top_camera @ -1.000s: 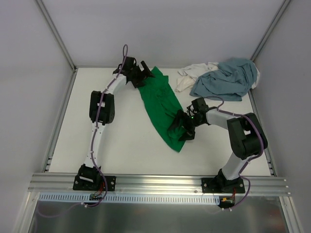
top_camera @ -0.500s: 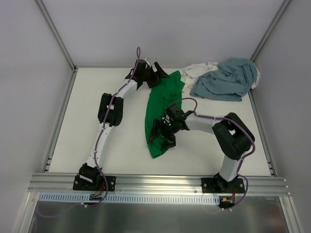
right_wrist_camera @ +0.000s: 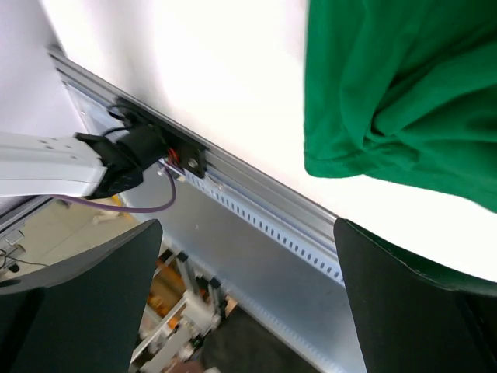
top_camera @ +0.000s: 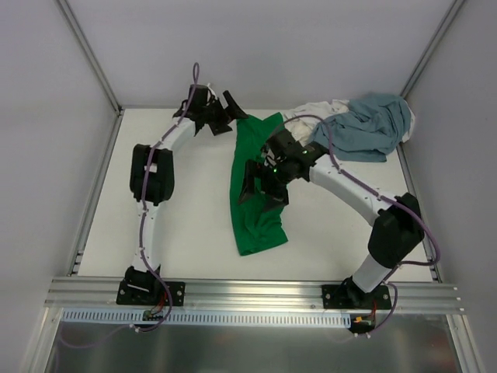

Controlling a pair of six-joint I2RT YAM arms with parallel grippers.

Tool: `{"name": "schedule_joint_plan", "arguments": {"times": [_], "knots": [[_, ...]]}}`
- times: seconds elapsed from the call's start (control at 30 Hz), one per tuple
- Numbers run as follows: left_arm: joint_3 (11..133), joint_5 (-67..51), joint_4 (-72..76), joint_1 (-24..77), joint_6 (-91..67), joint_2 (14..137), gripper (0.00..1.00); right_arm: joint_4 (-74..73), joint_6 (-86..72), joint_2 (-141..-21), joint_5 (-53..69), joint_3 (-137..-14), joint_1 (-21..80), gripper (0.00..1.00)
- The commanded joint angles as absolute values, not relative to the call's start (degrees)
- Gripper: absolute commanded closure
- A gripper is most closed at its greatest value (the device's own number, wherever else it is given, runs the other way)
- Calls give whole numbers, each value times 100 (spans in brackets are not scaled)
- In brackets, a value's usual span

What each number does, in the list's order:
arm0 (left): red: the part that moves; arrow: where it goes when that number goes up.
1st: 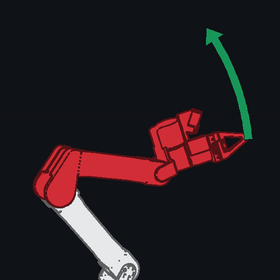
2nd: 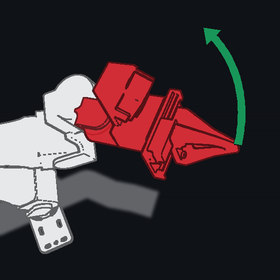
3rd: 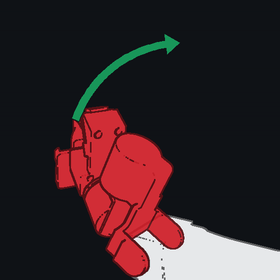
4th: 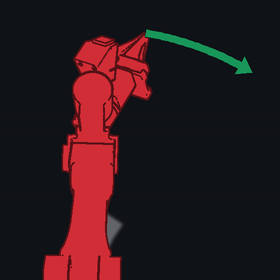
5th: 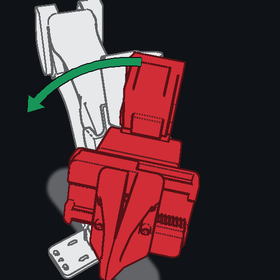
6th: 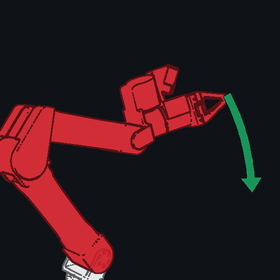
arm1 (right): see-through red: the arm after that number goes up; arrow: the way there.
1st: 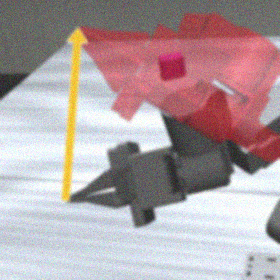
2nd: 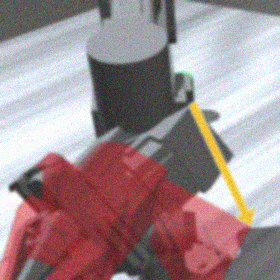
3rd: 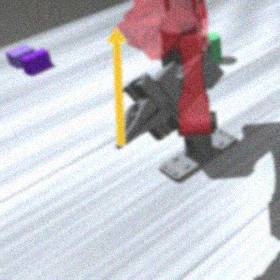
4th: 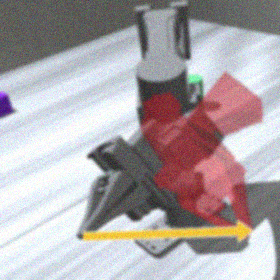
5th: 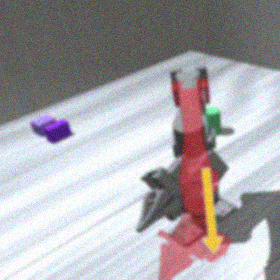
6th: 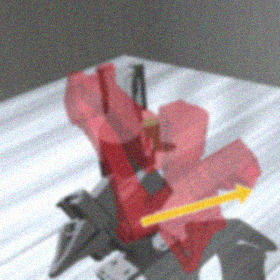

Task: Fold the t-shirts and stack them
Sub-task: Rotate the tshirt 90 degrees

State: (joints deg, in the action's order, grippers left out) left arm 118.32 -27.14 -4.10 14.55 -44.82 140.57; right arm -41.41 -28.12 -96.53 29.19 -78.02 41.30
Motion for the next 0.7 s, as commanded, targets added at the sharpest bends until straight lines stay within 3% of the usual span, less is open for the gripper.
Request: {"name": "schedule_joint_plan", "arguments": {"times": [0.0,0.13,0.33,0.47,0.5,0.53,0.67], "knots": [[11339,-3102,-676,1310,-3859,12090,1,-5632,-2040,-9246,2295,-8831,3816,1],[10393,-3348,-888,1065,-3621,10839,1,-5827,-1486,-9518,2111,-9097,3455,1],[9354,-3226,-1228,923,-3305,9195,1,-5327,-1003,-9878,2311,-8482,3121,1],[8413,-2927,-1397,888,-3155,8439,1,-5195,-739,-10326,2399,-8367,2822,16],[8089,-2927,-1397,888,-3181,8220,2,-5177,-703,-10492,2417,-8324,2760,27],[7955,-2918,-1397,879,-3199,8122,1,-5185,-668,-10599,2443,-8323,2734,30],[7594,-3084,-1327,888,-3278,7902,1,-5115,-475,-10994,2434,-8314,2725,36]]}}
